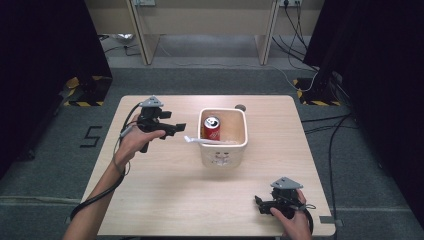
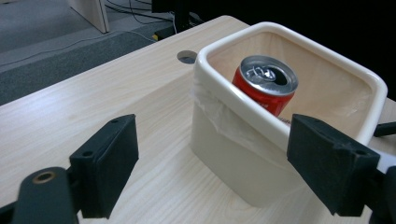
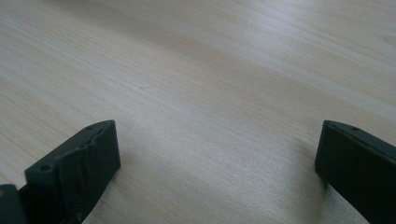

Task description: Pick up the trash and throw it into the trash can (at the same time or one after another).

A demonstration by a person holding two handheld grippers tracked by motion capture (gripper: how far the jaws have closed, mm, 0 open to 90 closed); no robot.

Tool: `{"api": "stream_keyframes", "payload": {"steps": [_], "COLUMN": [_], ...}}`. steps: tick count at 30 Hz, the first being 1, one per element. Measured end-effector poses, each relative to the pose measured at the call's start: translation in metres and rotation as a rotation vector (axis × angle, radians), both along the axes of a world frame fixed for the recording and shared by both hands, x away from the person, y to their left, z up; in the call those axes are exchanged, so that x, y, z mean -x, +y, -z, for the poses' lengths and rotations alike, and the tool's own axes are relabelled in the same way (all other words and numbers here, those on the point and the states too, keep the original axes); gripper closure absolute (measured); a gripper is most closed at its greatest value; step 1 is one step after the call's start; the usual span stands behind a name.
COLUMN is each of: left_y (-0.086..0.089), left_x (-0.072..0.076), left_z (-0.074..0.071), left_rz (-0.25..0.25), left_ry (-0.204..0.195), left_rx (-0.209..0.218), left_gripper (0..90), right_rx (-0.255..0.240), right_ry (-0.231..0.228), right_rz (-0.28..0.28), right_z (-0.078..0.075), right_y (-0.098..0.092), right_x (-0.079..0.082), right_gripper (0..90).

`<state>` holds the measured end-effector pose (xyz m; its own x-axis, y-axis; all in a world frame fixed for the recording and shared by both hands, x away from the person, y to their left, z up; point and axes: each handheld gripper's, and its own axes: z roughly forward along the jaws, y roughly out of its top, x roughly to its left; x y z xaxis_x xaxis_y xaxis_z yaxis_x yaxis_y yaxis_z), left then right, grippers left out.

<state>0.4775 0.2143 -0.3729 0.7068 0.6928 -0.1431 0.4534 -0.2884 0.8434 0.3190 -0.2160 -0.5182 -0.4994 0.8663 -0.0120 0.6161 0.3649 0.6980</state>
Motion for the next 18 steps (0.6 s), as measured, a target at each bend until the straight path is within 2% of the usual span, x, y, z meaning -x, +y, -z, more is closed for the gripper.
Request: {"api": "stream_keyframes", "payload": {"steps": [4,12,18], "left_y": [0.003,0.009,0.013], "left_x": [0.004,0.012,0.017], "left_z": [0.010,0.028,0.042], "left_rz": [-0.021,-0.034,-0.043], "left_ry": [-0.008,-0.009,0.008], "left_rx": [-0.025,-0.025,-0.022], "left_gripper": [16.3,16.3,16.3], "right_rx": [0.000,0.000,0.000], "right_ry": [-0.001,0.000,-0.001], "right_rz": [0.000,0.000,0.000], "right_z": [0.000,0.000,0.000], "right_y": [0.000,0.000,0.000], "right_x": [0.000,0.000,0.000], "right_gripper": [0.3,0.3,0.3]}}
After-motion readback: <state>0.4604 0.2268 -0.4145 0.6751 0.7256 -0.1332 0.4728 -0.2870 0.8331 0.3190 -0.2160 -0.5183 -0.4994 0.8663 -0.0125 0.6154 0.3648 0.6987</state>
